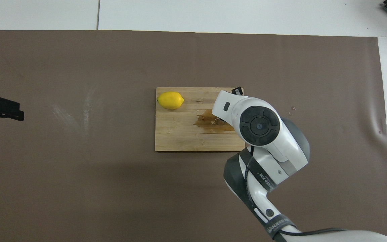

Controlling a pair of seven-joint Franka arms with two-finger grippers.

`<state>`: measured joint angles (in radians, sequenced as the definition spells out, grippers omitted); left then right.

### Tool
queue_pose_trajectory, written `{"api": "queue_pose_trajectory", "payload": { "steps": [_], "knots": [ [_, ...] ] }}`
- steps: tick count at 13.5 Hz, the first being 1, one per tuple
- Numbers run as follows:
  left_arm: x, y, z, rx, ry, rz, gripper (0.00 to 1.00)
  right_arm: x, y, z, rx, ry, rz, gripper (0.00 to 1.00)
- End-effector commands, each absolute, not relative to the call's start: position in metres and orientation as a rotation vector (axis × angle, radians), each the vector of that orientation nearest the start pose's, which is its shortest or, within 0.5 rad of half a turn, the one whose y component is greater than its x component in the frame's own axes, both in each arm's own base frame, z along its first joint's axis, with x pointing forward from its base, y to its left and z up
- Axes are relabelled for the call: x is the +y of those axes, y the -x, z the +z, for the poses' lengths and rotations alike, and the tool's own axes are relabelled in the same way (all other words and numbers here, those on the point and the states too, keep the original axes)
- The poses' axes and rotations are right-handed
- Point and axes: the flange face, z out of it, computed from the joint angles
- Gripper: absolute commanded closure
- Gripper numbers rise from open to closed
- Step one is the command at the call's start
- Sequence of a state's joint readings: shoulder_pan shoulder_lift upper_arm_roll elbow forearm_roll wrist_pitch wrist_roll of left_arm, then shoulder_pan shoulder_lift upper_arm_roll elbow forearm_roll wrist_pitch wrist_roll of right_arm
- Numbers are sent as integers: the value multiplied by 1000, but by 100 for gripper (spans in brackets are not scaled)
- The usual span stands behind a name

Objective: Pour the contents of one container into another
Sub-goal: 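Tilt the white cup with the right gripper to pour into the metal cup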

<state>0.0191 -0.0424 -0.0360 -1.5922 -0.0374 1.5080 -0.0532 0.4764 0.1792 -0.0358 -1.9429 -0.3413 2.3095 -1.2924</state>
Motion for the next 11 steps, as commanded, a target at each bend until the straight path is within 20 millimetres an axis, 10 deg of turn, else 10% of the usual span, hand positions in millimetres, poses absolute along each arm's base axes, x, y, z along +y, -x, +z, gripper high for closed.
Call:
{"api": "queue_pose_trajectory", "payload": {
  "steps": [1, 11],
  "knots": [
    [-11, -527, 636, -53, 3180, 78, 0, 254, -556, 416, 2278, -1604, 110, 64],
    [-11, -527, 635, -53, 3180, 80, 0, 229, -569, 429, 2208, -1847, 224, 64]
  ]
}}
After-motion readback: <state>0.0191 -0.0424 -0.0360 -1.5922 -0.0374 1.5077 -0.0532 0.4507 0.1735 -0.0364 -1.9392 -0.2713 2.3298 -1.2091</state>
